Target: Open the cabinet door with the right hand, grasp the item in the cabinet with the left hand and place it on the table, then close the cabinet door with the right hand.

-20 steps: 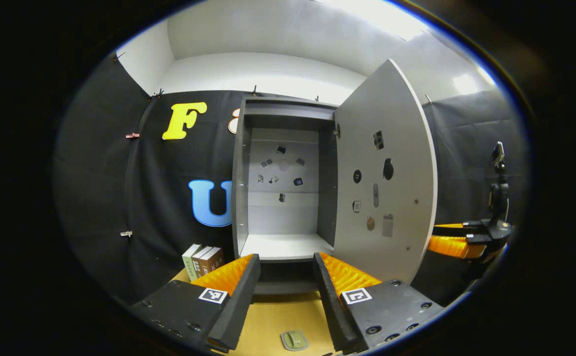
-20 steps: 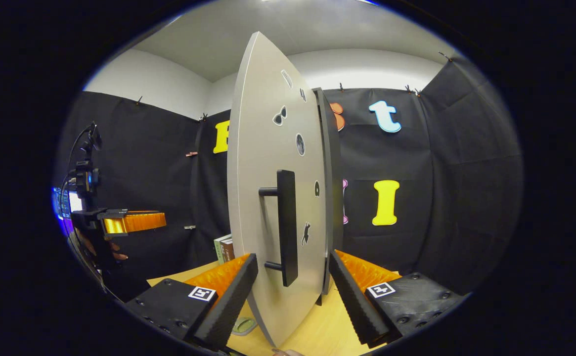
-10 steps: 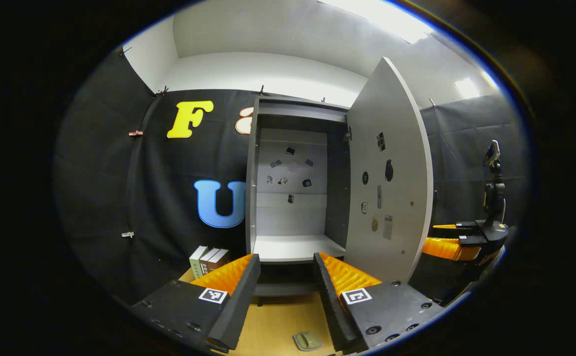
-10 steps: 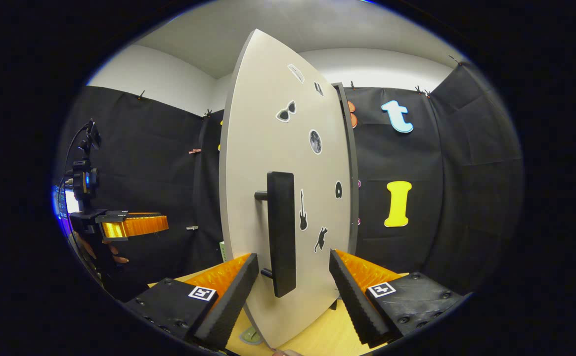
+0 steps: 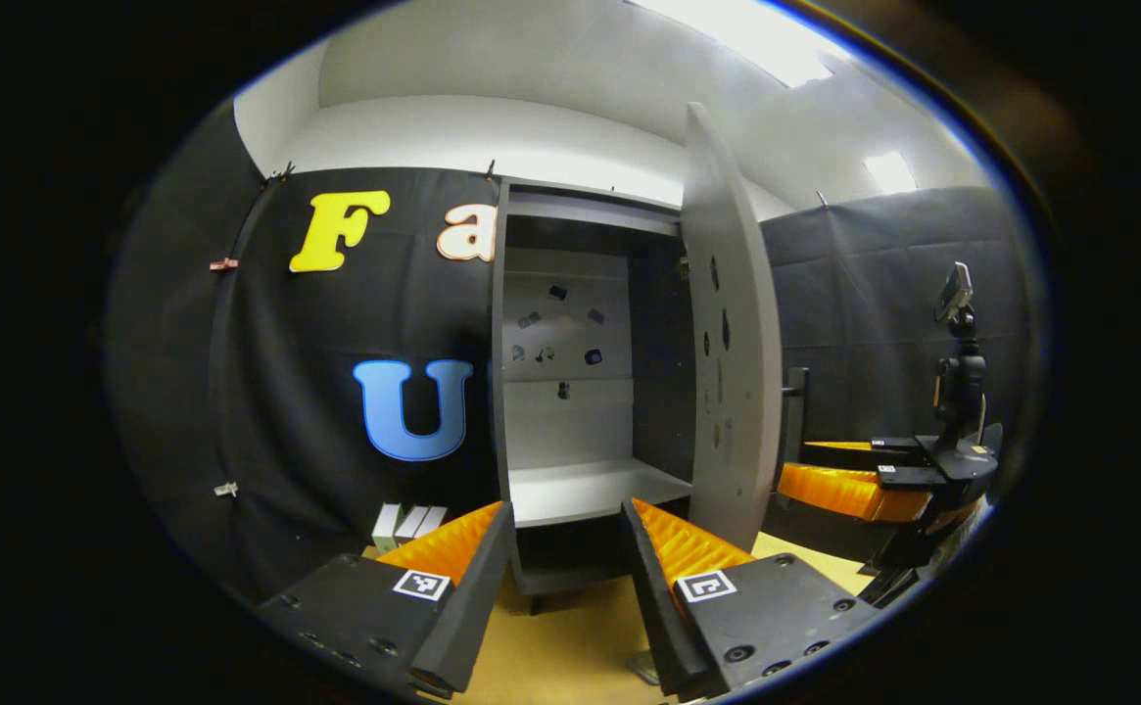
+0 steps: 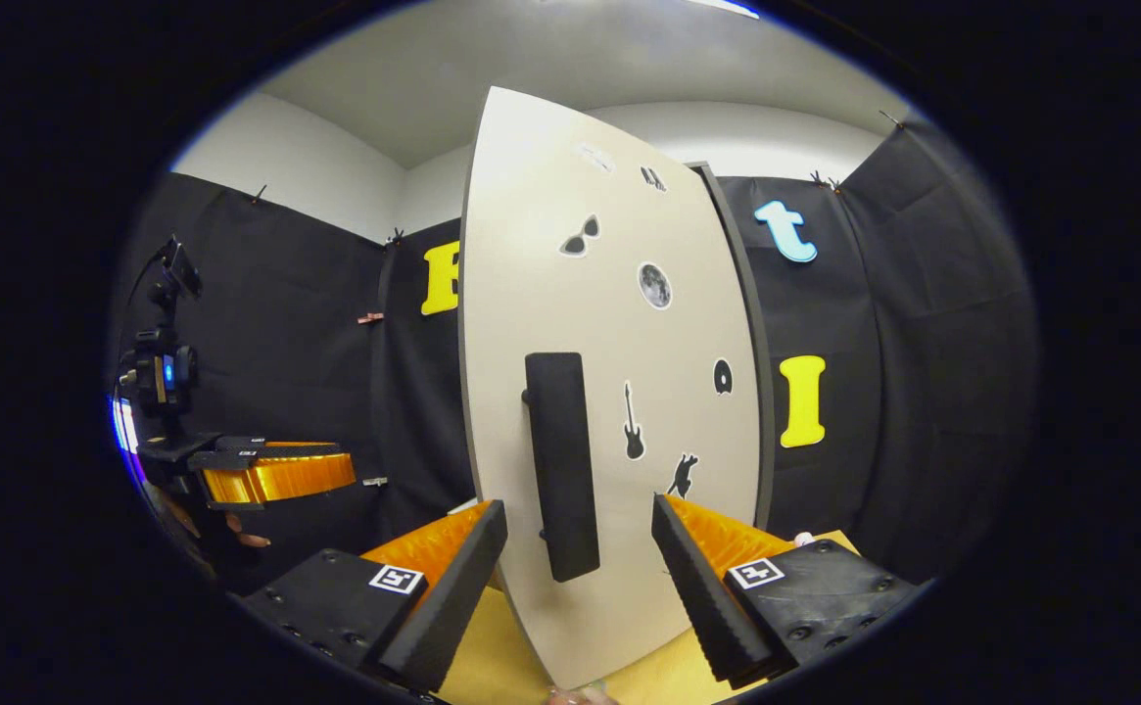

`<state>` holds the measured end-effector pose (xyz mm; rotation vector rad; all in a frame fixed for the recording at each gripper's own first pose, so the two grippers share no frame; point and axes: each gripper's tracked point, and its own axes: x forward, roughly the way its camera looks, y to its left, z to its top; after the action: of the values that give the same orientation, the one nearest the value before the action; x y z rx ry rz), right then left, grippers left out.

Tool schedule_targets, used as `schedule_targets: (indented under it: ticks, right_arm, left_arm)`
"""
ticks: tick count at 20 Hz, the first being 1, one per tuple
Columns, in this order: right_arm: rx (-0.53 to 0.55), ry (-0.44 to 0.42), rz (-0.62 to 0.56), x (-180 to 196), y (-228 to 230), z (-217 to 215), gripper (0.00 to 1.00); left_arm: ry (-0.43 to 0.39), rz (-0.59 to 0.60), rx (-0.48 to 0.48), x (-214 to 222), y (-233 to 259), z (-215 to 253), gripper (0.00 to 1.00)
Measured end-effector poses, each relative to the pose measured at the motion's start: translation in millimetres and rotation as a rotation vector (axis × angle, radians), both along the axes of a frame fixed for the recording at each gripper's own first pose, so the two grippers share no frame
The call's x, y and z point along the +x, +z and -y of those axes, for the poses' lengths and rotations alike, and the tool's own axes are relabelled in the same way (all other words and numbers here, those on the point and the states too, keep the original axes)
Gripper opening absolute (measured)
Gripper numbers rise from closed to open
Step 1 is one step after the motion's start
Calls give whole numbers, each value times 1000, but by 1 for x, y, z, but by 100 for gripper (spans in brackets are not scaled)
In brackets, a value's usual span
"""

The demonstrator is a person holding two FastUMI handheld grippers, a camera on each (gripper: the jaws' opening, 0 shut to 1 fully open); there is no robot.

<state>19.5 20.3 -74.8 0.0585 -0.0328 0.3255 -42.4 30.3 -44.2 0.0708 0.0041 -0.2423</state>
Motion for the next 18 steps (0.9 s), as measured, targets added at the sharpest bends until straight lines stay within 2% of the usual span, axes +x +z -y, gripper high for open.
schedule_targets:
  ticks: [2, 3, 4, 7, 8, 9, 10, 12, 13, 15, 18]
  right_arm:
    - [-26, -20, 17, -4, 3, -1, 96]
    - [-50, -53, 28, -4, 5, 6, 96]
    - [-77, -98, 42, -2, 5, 15, 96]
    - [-106, -211, 44, 3, 2, 37, 96]
    - [-95, -221, 31, 2, 1, 37, 97]
    - [-85, -216, 25, 1, 2, 36, 97]
    - [-84, -215, 31, 0, 6, 38, 96]
    - [-106, -242, 49, 0, 11, 50, 96]
    - [-117, -244, 51, 0, 12, 54, 96]
    - [-120, -227, 56, -4, 18, 59, 96]
    - [-130, -217, 67, -8, 23, 63, 96]
  left_arm:
    - [-20, 13, -6, 1, 0, 4, 70]
    - [-27, 17, -19, 1, 0, 7, 65]
    - [-32, 22, -28, 3, 1, 10, 69]
    - [-13, 50, -22, 9, 8, 20, 69]
    - [-14, 52, -25, 12, 7, 26, 70]
    - [-20, 51, -40, 16, 8, 33, 65]
    - [-33, 41, -61, 20, 6, 42, 74]
    - [-63, 41, -95, 25, 10, 55, 76]
    - [-72, 60, -94, 25, 16, 60, 84]
    - [-78, 103, -85, 24, 29, 67, 93]
    - [-127, 119, -114, 20, 35, 88, 94]
